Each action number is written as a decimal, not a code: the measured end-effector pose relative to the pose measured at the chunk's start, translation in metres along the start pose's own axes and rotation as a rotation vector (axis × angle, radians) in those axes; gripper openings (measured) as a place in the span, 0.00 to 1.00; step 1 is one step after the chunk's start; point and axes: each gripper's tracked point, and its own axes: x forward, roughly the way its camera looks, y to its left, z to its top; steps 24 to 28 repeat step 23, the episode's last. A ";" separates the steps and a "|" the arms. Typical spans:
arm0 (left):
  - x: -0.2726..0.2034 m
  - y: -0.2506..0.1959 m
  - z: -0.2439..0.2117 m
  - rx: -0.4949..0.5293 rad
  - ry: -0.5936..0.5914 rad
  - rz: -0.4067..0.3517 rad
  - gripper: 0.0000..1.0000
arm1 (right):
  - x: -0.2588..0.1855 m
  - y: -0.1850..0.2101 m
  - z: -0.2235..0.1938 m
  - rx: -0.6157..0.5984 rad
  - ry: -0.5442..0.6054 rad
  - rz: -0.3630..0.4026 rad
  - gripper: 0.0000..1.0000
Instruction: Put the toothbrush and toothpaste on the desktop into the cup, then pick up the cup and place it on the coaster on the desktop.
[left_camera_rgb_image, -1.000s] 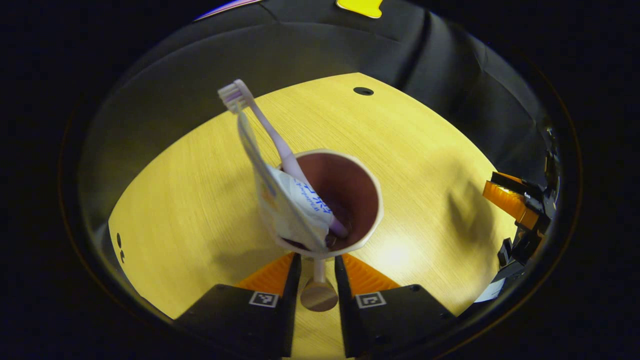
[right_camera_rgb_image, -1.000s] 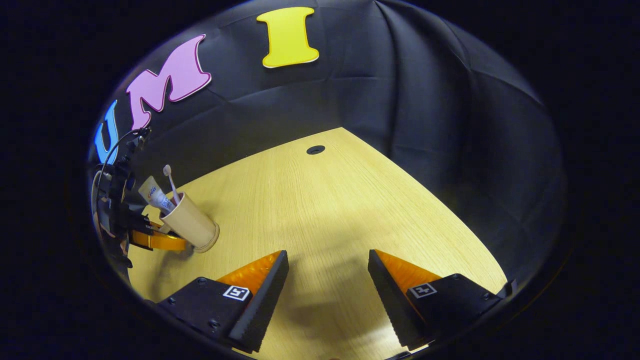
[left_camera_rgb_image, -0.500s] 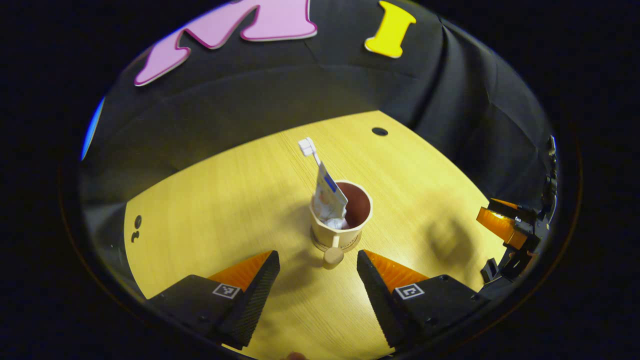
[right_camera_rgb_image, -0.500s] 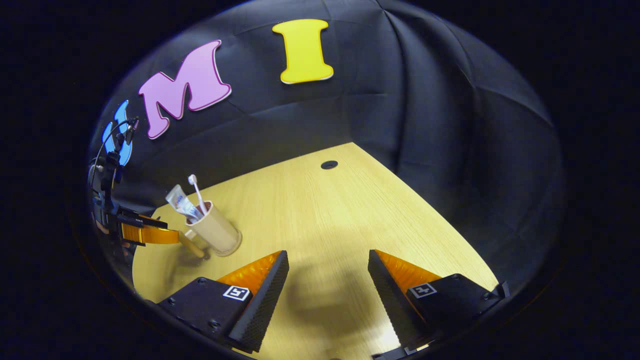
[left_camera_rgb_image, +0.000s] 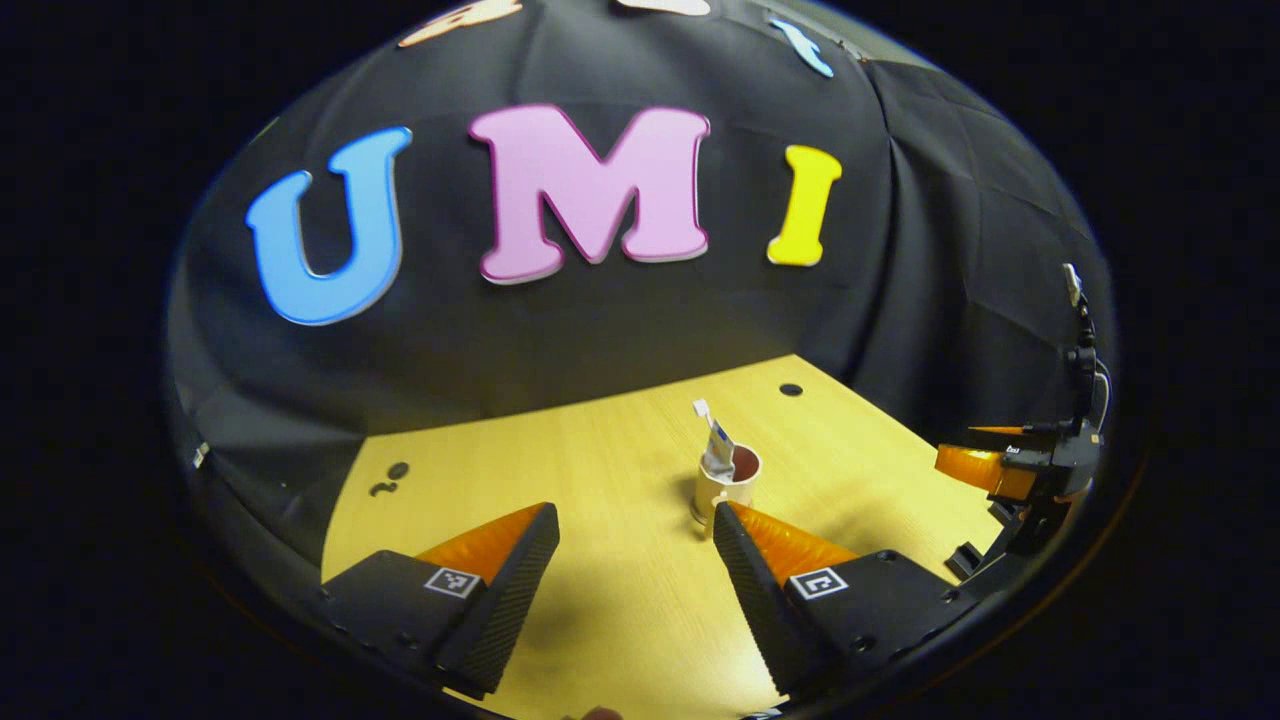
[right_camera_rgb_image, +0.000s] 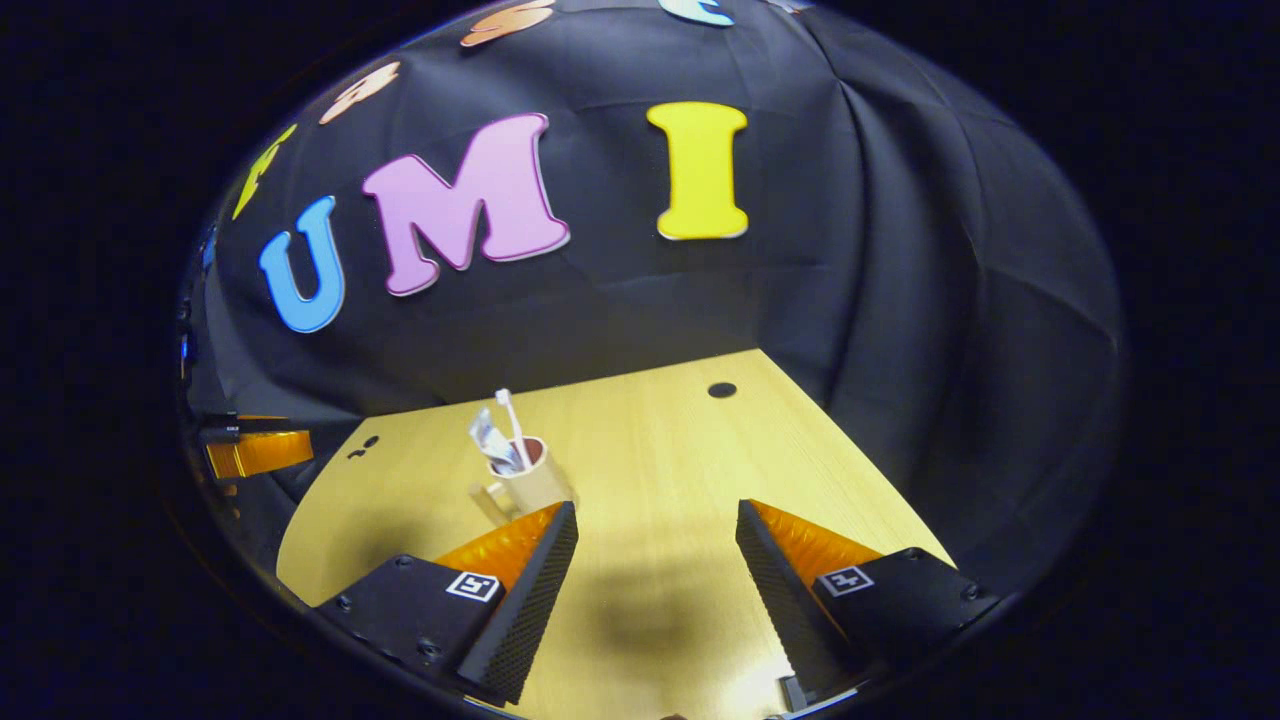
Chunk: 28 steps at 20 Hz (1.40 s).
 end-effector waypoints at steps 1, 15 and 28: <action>-0.018 0.007 0.004 -0.005 -0.042 0.017 0.96 | -0.010 0.012 0.009 -0.020 -0.023 0.010 0.98; -0.185 0.085 -0.060 -0.189 -0.289 0.128 0.97 | -0.137 0.106 0.029 -0.088 -0.188 0.056 0.99; -0.214 0.089 -0.072 -0.215 -0.320 0.135 0.98 | -0.160 0.090 0.013 -0.035 -0.159 0.027 0.98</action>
